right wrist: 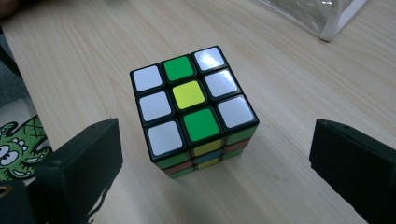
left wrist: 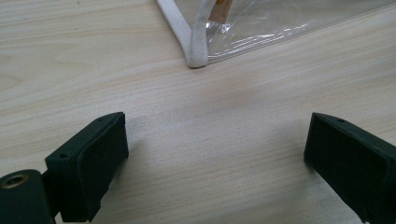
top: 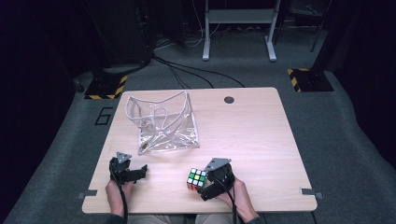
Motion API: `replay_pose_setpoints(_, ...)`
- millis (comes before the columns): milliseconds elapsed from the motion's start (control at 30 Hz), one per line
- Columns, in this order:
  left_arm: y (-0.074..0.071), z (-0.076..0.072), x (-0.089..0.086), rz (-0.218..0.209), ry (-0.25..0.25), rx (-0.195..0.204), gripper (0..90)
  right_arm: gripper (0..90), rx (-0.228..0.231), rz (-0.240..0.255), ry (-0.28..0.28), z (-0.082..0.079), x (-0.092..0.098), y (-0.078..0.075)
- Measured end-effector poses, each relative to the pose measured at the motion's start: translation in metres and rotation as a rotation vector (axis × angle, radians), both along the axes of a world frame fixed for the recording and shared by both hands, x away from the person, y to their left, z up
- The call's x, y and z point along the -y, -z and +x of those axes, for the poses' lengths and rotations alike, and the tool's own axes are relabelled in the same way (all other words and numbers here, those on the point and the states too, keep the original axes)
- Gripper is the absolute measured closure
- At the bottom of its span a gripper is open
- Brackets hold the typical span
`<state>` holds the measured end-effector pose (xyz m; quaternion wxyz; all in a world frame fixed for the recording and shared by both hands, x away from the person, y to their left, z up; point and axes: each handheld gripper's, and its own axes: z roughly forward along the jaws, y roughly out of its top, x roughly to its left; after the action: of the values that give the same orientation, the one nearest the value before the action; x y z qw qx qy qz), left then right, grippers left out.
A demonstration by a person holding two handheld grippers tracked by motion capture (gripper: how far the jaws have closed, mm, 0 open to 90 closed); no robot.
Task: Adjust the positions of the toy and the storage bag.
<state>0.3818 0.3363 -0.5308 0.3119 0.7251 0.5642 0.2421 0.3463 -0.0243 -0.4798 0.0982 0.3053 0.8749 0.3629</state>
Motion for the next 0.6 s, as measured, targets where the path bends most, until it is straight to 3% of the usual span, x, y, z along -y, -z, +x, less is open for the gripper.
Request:
replay_pose_setpoints(100, 0.0, 0.0, 0.0, 0.0, 0.001, 0.0, 6.2, 1.2, -0.02, -0.011, -0.009, 0.0, -0.005, 0.002)
replay_pose_setpoints(600, 0.0, 0.0, 0.0, 0.0, 0.0, 0.0, 6.2, 1.6, -0.022, -0.047, -0.059, 0.01, -0.022, 0.01)
